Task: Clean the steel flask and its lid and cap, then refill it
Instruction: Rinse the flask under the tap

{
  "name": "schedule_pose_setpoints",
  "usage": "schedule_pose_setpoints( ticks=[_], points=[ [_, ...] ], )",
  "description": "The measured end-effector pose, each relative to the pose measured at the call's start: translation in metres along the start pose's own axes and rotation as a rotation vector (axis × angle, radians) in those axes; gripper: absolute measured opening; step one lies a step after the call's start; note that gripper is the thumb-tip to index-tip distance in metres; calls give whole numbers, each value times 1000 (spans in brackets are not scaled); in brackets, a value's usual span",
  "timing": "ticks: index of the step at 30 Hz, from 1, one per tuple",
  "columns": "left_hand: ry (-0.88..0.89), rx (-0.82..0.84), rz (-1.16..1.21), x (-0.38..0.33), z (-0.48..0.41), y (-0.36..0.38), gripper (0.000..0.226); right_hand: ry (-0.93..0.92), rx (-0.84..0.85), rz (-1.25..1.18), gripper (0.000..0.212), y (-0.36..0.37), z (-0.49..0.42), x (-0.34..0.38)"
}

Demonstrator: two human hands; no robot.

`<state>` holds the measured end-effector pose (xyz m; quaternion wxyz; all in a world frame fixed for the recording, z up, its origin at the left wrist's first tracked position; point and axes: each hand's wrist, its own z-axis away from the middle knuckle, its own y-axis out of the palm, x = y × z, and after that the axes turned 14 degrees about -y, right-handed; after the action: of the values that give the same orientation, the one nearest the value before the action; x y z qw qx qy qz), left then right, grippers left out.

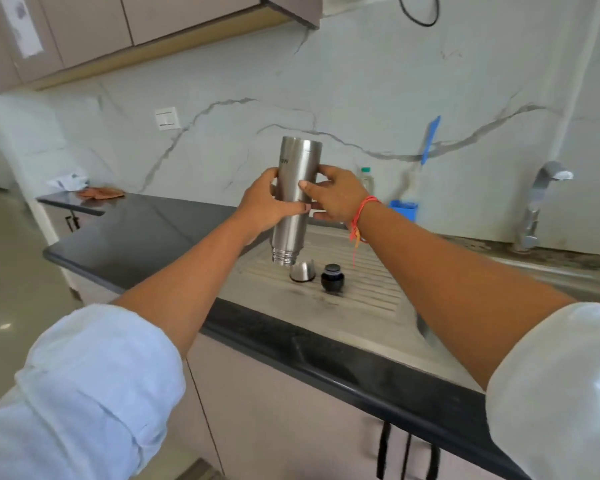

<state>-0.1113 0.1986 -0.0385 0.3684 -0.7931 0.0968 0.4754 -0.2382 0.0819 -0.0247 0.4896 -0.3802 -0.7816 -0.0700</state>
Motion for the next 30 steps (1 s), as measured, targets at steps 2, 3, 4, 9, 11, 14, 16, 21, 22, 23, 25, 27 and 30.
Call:
schedule_pose_setpoints(
  ticks=[2, 3, 4, 9, 11, 14, 16, 21, 22, 23, 25, 27, 30],
  points=[
    [-40, -13, 4, 22, -3, -13, 83, -7, 34, 18, 62, 25, -11, -13],
    [-57, -14, 6, 31, -4, -14, 82, -13, 48, 28, 62, 32, -13, -19],
    [-75, -21, 15, 42, -6, -19, 81, -18, 69, 37, 61, 44, -18, -24],
    [-132, -37, 46, 81, -10, -22, 77, -13, 123, 55, 55, 75, -25, -53],
    [-151, -44, 51, 95, -13, -20, 76, -1, 129, 40, 59, 85, -28, -64],
    [-169, -45, 50, 109, -19, -19, 79, -1, 125, 36, 70, 94, -33, -79],
    [-182, -50, 55, 115, -20, -16, 78, 1, 131, 24, 71, 96, -35, -87],
    [-196, -67, 76, 122, -22, -12, 73, 21, 135, -4, 79, 100, -39, -94],
    [-199, -65, 77, 122, -22, -12, 72, 19, 136, -2, 79, 100, -39, -94],
    [-200, -63, 74, 123, -22, -11, 73, 18, 134, 2, 78, 100, -39, -95],
    [-199, -63, 67, 124, -22, -11, 73, 18, 130, 0, 73, 99, -38, -96],
    [-199, -68, 69, 124, -21, -10, 73, 17, 130, -18, 66, 98, -39, -99],
    [-198, -66, 82, 128, -21, -10, 75, 10, 132, -20, 65, 99, -40, -101]
  ],
)
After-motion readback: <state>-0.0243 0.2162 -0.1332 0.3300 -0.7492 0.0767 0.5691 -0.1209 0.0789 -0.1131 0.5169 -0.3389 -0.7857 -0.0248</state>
